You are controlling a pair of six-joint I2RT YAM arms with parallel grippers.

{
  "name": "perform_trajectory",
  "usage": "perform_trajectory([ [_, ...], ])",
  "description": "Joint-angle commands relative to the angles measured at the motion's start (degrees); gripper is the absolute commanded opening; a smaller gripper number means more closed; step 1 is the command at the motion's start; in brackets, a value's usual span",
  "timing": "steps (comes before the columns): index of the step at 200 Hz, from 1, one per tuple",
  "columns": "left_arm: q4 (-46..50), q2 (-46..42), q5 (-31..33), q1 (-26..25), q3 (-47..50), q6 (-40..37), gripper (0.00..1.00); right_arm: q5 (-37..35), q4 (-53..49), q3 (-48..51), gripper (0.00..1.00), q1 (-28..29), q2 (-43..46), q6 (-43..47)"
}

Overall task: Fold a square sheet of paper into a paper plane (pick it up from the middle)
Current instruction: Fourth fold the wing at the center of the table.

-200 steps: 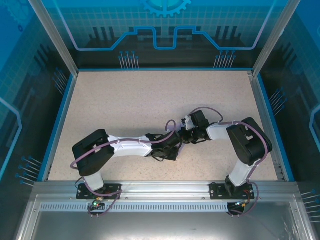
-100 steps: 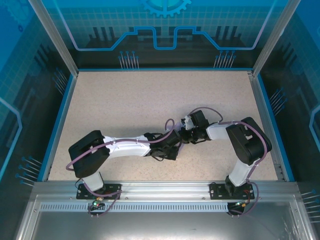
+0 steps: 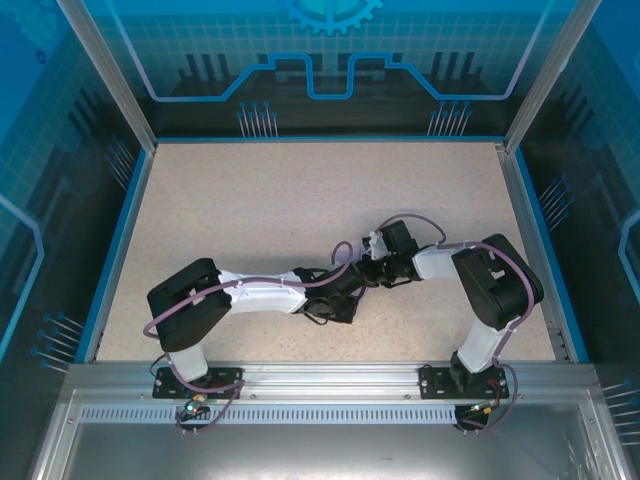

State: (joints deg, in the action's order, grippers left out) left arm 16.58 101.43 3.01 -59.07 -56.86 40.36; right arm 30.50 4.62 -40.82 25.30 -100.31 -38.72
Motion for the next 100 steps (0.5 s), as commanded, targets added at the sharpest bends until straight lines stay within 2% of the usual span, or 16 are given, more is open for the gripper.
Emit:
perform_trajectory([
  [1, -0.02, 1.67, -1.24, -0.36, -0.19, -0.59, 0.00, -6.14, -4.97, 3.03, 0.06, -0.45, -3.59, 1.63],
  [38, 0.69, 4.02, -2.20, -0.57, -0.18, -1.75, 0.00, -6.31, -4.80, 3.46, 0.06, -1.06, -3.67, 1.46],
  [100, 9.67, 9.39, 0.90, -3.32, -4.53, -3.98, 0.00, -5.12, -3.27, 3.82, 0.05, -2.03, -4.98, 0.41],
])
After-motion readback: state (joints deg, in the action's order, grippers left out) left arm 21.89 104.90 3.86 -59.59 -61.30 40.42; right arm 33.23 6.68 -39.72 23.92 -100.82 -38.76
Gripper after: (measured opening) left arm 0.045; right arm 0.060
